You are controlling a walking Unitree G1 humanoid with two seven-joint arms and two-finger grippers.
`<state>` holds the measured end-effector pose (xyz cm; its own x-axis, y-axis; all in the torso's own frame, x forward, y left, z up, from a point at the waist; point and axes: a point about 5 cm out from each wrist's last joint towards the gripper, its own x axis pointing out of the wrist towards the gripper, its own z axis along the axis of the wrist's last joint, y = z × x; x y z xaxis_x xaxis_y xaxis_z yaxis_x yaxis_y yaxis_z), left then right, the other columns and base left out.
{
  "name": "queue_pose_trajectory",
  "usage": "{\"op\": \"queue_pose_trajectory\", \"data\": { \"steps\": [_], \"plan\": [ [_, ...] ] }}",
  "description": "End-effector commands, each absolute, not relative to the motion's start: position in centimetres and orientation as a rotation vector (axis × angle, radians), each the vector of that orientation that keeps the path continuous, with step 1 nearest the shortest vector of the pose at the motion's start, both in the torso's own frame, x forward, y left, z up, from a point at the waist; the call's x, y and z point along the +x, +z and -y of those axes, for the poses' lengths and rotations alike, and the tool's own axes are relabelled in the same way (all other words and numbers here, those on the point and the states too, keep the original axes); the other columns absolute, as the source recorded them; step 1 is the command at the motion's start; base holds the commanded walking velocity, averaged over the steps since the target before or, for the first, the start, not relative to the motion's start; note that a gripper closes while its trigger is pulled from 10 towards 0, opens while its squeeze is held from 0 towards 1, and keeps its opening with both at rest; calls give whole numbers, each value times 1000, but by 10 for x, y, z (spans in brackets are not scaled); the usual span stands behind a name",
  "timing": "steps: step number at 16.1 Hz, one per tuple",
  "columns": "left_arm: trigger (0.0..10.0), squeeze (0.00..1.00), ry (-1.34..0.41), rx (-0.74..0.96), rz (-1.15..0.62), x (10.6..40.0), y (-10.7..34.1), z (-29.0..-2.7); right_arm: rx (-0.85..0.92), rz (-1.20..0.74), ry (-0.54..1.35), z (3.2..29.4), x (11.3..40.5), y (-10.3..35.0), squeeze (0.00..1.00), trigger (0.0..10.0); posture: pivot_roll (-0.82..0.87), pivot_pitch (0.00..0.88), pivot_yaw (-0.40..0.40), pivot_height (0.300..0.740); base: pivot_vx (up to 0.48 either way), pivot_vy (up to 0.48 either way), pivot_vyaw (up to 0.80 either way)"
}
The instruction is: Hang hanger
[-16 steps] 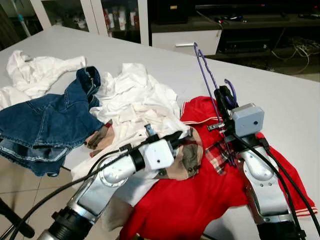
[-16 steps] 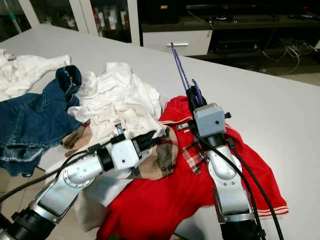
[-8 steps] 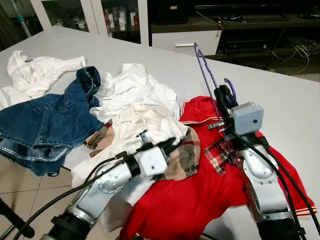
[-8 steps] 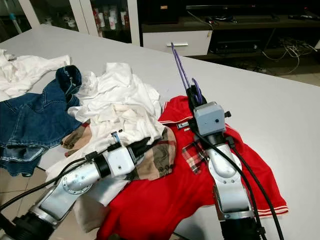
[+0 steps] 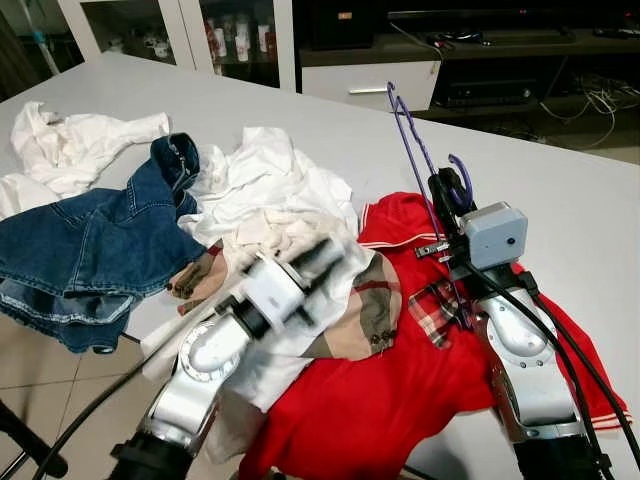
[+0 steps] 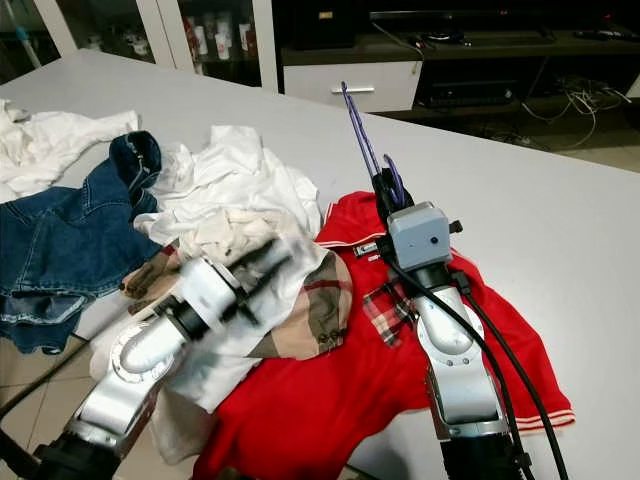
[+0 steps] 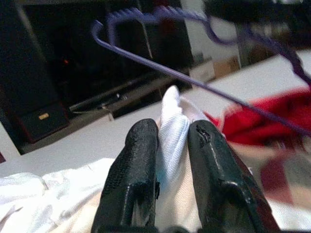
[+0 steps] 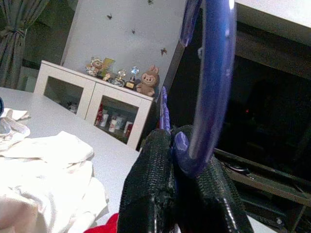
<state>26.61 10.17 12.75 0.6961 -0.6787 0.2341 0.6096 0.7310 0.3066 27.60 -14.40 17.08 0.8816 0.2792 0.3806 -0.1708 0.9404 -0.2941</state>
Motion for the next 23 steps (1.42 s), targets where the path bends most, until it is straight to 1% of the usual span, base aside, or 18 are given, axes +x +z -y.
{"op": "queue_pose_trajectory", "data": {
  "steps": [1, 4, 5, 6, 8, 9, 12, 13, 14, 16, 18, 20, 23],
  "plan": [
    [10000, 0, -707, 136, 399, 270, 142, -107, -253, 438, 233, 147, 278, 172, 0, 10000, 75, 3, 3, 740, 0, 0, 0],
    [10000, 0, -754, 78, 404, 268, 146, -107, -253, 439, 234, 147, 278, 173, 0, 10000, 75, 4, 1, 740, 0, 0, 0],
    [10000, 220, -737, 62, 414, 269, 149, -109, -252, 439, 233, 147, 277, 173, 0, 10000, 74, 7, 2, 740, 0, 0, 0],
    [10000, 1000, -684, 4, 400, 275, 150, -114, -251, 437, 232, 146, 277, 172, 0, 10000, 74, 7, 2, 740, 0, 0, 0],
    [10000, 1000, -608, -53, 353, 284, 149, -123, -250, 437, 232, 146, 277, 172, 0, 10000, 73, 10, 4, 740, 0, 0, 0],
    [10000, 0, -562, -115, 236, 297, 141, -130, -248, 436, 231, 146, 277, 172, 0, 10000, 73, 10, 4, 740, 0, 0, 0],
    [10000, 0, -557, -176, 139, 308, 138, -129, -249, 438, 230, 146, 277, 172, 0, 10000, 69, 8, 5, 740, 0, 0, 0],
    [10000, 0, -535, -196, 77, 313, 134, -129, -250, 439, 228, 146, 277, 173, 0, 10000, 66, 9, 6, 740, 0, 0, 0],
    [10000, 0, -525, -185, 59, 315, 133, -129, -250, 440, 228, 146, 277, 173, 0, 10000, 64, 10, 7, 740, 0, 0, 0],
    [10000, 0, -495, -162, -91, 318, 119, -128, -250, 438, 223, 146, 276, 172, 0, 10000, 61, 12, 10, 740, 0, 0, 0],
    [10000, 0, -485, -177, -197, 318, 110, -126, -248, 436, 222, 146, 275, 171, 0, 10000, 60, 13, 13, 740, 0, 0, 0],
    [10000, 0, -527, -173, -264, 314, 105, -121, -247, 435, 220, 146, 275, 171, 0, 10000, 61, 14, 14, 740, 0, 0, 0],
    [10000, 0, -647, -82, -377, 300, 95, -109, -243, 436, 219, 145, 275, 171, 0, 10000, 65, 14, 16, 740, 0, 0, 0]
  ]
}}
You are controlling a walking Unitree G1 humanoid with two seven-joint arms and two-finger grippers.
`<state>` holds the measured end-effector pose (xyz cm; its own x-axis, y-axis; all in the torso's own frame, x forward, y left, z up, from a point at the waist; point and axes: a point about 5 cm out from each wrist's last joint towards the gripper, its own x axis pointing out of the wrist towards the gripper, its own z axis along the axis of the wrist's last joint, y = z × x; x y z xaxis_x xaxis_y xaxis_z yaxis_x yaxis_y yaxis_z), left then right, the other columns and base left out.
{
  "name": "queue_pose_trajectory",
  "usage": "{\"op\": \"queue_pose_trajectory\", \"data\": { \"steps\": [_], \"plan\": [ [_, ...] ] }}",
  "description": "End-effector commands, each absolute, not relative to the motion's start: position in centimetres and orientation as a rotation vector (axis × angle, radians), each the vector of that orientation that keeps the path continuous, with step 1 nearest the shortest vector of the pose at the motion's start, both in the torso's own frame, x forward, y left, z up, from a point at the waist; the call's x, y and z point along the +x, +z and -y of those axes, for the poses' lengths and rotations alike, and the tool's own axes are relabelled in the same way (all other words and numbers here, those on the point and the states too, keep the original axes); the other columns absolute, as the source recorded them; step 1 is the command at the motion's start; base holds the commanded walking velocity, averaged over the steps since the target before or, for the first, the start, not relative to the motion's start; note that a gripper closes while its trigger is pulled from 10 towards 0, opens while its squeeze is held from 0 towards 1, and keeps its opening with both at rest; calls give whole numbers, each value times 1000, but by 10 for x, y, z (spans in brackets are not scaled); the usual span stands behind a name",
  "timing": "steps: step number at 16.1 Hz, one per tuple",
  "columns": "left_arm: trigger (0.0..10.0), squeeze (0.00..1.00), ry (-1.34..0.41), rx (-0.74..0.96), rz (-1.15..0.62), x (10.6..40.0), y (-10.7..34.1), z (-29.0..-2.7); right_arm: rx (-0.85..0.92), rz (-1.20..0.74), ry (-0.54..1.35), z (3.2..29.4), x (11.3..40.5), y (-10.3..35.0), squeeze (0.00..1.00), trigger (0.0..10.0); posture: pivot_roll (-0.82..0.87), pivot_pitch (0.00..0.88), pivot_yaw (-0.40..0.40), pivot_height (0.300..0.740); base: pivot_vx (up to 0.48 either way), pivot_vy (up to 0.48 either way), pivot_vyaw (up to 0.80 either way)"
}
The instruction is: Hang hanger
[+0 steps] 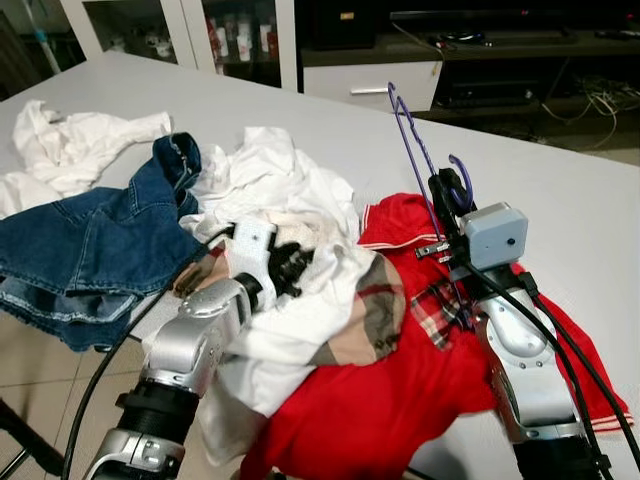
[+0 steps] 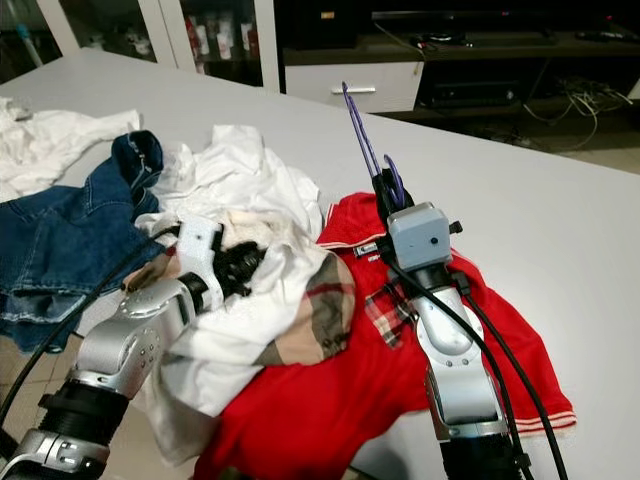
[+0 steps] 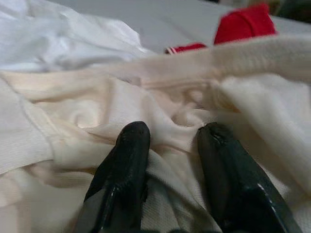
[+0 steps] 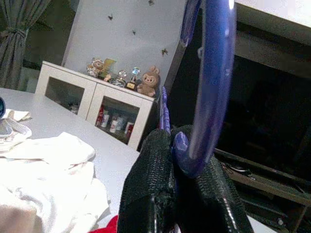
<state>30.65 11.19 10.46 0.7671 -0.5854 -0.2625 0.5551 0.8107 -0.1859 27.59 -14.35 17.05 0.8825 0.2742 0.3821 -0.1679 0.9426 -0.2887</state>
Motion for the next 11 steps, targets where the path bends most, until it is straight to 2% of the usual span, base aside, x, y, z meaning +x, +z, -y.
{"op": "queue_pose_trajectory", "data": {
  "steps": [1, 2, 3, 8, 11],
  "plan": [
    [10000, 0, -685, -70, -400, 295, 92, -105, -243, 436, 219, 145, 276, 171, 0, 10000, 65, 14, 17, 740, 0, 0, 0],
    [2941, 0, -713, -73, -416, 291, 90, -102, -242, 437, 218, 145, 276, 171, 0, 10000, 64, 13, 18, 740, 0, 0, 0],
    [0, 0, -711, -84, -425, 290, 89, -102, -241, 437, 217, 145, 276, 171, 0, 10000, 64, 12, 18, 740, 0, 0, 0],
    [0, 0, -625, -88, -416, 297, 87, -109, -241, 441, 214, 145, 277, 172, 0, 10000, 62, 10, 17, 740, 0, 0, 0],
    [0, 0, -499, -119, -263, 314, 103, -117, -240, 443, 213, 145, 277, 172, 0, 10000, 61, 9, 18, 740, 0, 0, 0]
  ]
}}
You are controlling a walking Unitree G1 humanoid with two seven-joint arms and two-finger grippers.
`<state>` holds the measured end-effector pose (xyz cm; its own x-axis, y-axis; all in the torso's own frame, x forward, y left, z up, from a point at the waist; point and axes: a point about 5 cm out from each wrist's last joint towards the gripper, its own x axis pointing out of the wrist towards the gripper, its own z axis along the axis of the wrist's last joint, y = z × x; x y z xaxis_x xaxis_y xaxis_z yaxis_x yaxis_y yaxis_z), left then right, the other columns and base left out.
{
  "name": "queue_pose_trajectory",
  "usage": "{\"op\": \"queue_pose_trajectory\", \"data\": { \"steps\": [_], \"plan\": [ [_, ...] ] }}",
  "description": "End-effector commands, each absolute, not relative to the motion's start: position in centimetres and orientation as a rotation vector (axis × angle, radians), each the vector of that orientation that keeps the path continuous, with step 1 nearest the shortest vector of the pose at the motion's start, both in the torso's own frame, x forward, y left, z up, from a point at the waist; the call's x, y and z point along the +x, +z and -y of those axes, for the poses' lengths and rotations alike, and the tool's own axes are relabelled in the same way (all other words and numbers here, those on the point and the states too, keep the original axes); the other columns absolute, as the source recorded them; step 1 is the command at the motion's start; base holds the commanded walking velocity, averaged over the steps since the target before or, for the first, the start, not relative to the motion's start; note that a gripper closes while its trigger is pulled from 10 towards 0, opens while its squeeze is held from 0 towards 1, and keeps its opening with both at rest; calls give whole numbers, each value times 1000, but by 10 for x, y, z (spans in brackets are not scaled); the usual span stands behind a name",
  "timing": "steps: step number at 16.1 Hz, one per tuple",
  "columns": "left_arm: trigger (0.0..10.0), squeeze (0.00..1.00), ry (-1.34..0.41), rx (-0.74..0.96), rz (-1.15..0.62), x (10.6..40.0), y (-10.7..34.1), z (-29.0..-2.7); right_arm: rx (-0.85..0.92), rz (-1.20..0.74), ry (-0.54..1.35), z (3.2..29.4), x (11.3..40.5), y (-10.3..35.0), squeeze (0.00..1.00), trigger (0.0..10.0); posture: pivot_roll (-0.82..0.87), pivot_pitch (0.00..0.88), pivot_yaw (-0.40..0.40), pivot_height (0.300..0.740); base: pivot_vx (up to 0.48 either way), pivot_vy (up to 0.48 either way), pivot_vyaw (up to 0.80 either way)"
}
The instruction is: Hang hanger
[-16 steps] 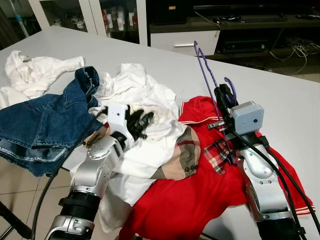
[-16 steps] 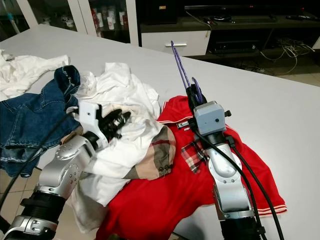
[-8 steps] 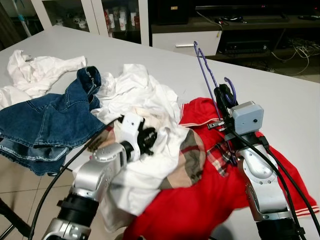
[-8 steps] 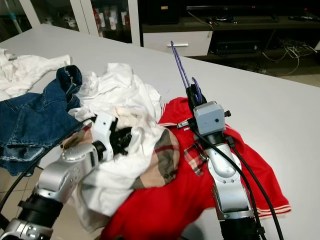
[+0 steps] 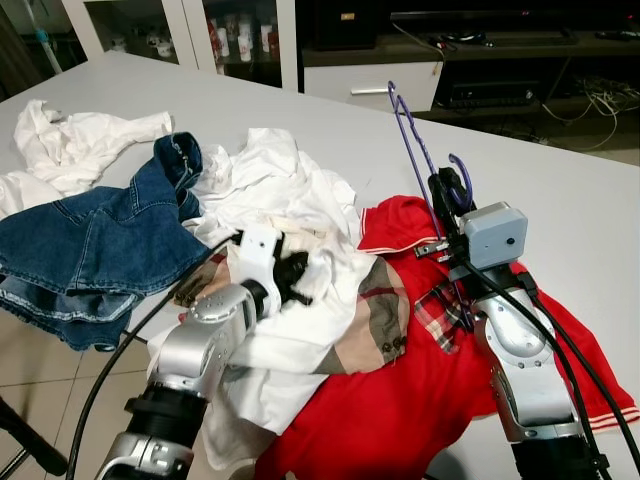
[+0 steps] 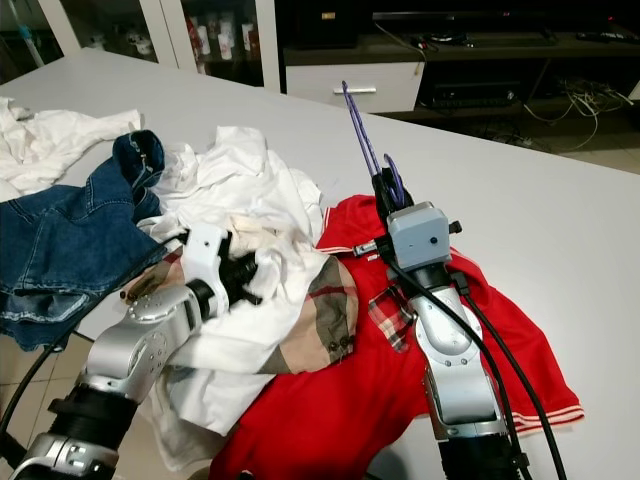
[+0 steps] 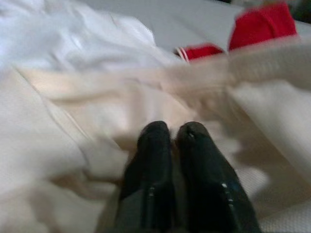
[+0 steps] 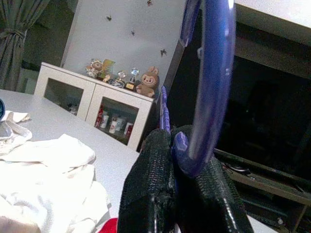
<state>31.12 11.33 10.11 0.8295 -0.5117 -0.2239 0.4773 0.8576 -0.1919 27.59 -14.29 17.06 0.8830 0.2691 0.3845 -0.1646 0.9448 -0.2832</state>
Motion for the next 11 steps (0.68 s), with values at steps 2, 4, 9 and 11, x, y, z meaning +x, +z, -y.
{"op": "queue_pose_trajectory", "data": {
  "steps": [2, 4, 9, 11],
  "plan": [
    [0, 0, -463, -153, -27, 324, 135, -117, -239, 443, 212, 145, 277, 172, 0, 10000, 61, 8, 18, 740, 0, 0, 0],
    [0, 0, -461, -146, 118, 326, 155, -115, -235, 440, 225, 145, 276, 172, 0, 10000, 61, 8, 18, 740, 0, 0, 0],
    [0, 0, -415, -116, 381, 326, 185, -123, -259, 404, 390, 156, 277, 185, 0, 10000, 55, 11, 27, 740, 0, 0, 0],
    [0, 0, -409, -114, 418, 325, 190, -125, -265, 378, 415, 165, 279, 188, 0, 10000, 52, 13, 28, 740, 0, 0, 0]
  ]
}}
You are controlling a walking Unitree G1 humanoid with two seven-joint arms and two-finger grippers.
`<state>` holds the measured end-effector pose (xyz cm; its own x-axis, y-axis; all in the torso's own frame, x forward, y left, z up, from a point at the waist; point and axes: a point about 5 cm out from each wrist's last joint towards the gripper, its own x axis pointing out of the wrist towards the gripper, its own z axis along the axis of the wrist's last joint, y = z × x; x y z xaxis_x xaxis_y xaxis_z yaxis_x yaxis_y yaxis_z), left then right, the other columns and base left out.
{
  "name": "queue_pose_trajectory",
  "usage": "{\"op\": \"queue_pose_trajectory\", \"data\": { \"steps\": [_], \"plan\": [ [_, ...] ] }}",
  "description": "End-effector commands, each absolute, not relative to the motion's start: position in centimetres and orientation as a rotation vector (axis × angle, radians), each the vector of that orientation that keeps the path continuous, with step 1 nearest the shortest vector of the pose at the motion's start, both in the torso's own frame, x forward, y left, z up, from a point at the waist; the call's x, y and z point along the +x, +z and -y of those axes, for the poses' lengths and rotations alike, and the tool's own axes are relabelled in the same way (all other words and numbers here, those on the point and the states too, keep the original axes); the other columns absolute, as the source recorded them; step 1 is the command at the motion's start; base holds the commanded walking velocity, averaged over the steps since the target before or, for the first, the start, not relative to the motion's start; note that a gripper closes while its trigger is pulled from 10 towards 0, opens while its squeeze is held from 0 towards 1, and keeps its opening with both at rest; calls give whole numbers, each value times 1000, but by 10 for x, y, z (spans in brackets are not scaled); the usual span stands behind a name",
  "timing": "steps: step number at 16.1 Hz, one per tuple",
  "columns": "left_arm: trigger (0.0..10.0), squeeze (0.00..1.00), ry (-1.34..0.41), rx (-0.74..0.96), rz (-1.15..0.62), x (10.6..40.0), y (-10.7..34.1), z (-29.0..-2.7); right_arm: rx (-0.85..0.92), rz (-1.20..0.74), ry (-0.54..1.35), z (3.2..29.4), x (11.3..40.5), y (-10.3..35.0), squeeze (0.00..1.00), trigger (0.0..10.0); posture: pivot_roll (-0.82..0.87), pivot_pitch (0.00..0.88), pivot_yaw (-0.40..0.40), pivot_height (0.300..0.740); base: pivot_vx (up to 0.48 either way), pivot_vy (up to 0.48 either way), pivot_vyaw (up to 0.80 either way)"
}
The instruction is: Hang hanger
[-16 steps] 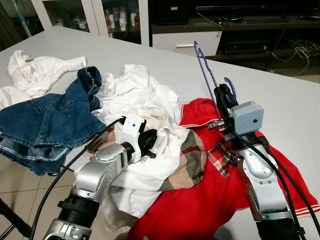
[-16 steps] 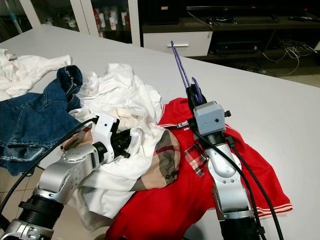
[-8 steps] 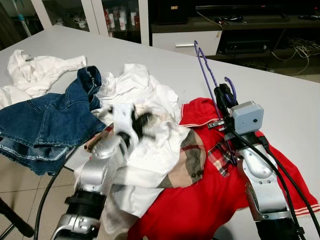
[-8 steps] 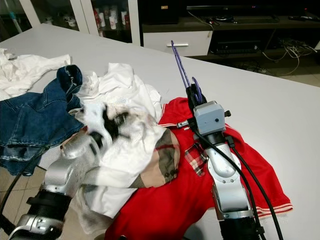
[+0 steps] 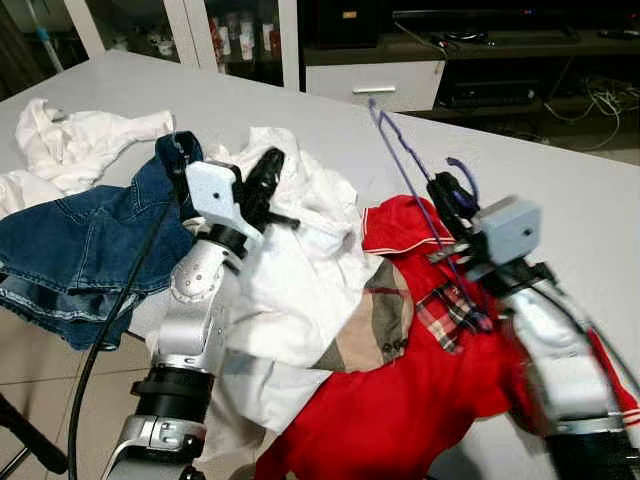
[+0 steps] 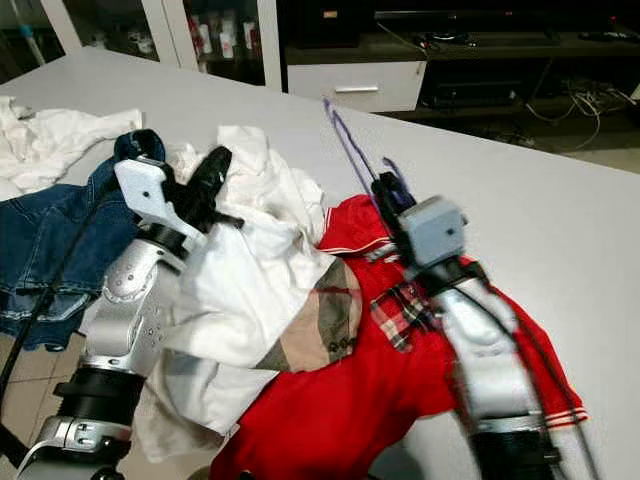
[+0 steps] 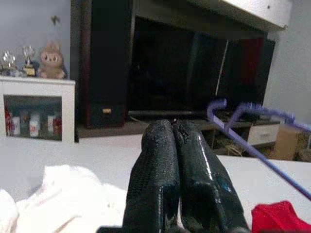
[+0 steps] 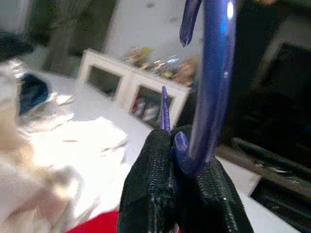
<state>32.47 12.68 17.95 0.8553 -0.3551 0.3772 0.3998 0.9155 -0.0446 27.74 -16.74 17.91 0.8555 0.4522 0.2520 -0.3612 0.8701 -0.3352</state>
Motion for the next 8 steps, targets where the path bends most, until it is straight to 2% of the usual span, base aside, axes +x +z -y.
{"op": "queue_pose_trajectory", "data": {
  "steps": [1, 4, 8],
  "plan": [
    [0, 0, -402, -101, 449, 324, 194, -129, -286, 336, 487, 175, 278, 192, 0, 10000, 50, 13, 29, 740, 0, 0, 0],
    [0, 0, -383, -68, 455, 325, 192, -139, -380, 235, 688, 196, 265, 197, 0, 10000, 50, 15, 28, 740, 0, 0, 0],
    [0, 0, -385, -54, 451, 323, 187, -139, -434, 163, 763, 226, 260, 214, 0, 10000, 50, 14, 28, 740, 0, 0, 0]
  ]
}}
